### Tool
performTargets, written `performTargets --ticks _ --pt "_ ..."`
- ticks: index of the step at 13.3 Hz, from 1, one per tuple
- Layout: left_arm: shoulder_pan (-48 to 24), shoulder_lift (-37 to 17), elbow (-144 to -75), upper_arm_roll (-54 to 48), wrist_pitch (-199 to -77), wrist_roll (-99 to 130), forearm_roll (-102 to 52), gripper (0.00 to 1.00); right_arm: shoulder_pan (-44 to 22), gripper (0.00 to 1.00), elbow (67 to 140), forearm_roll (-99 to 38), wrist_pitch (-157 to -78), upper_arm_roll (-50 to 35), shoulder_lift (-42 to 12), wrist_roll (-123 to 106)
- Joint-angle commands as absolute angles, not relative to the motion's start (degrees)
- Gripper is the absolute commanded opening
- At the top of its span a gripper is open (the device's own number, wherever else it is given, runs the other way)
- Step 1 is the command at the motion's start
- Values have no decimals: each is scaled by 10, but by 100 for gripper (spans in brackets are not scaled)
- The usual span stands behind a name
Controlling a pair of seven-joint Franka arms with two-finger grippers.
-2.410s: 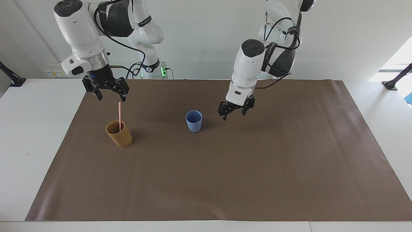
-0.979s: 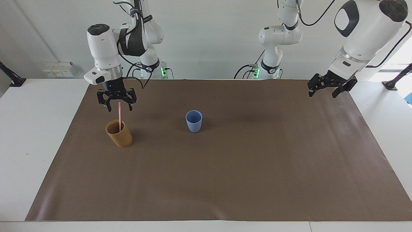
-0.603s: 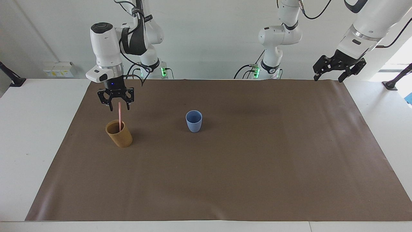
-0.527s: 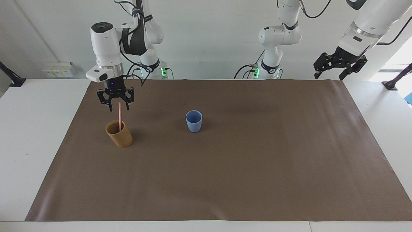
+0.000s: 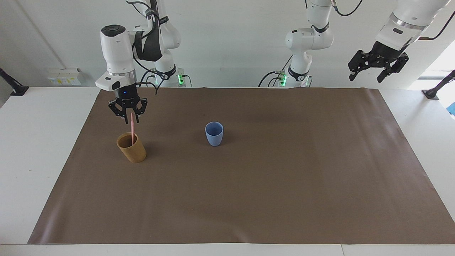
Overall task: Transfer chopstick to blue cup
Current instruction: 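Open the left gripper and withdraw it while the right gripper reaches the chopstick, then grasp the pink chopstick with the right gripper and pull it from the tan cup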
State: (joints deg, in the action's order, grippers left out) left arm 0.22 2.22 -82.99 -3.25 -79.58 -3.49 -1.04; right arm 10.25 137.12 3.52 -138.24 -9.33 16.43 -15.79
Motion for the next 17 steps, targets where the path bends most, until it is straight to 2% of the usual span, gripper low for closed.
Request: performTargets --ticks 1,3,7,9,12,17 --pt "4 37 -850 -34 -793 -34 -4 100 112 36 1384 41 -1379 -96 178 -193" --pt "5 39 -854 -33 -795 -36 -5 100 112 21 1383 41 -1366 -96 178 -207" --pt "9 38 -867 -33 -804 -36 -11 100 113 11 1377 41 -1369 -96 172 -207" --pt "7 40 -872 -33 -804 -34 -11 100 113 1 1369 41 -1367 -96 168 -208" --pt "3 40 -868 -34 -801 -37 -10 100 113 0 1348 41 -1343 -96 165 -207" --pt "10 40 -868 -33 -801 -37 -9 100 112 0 1238 32 -1152 -96 161 -200"
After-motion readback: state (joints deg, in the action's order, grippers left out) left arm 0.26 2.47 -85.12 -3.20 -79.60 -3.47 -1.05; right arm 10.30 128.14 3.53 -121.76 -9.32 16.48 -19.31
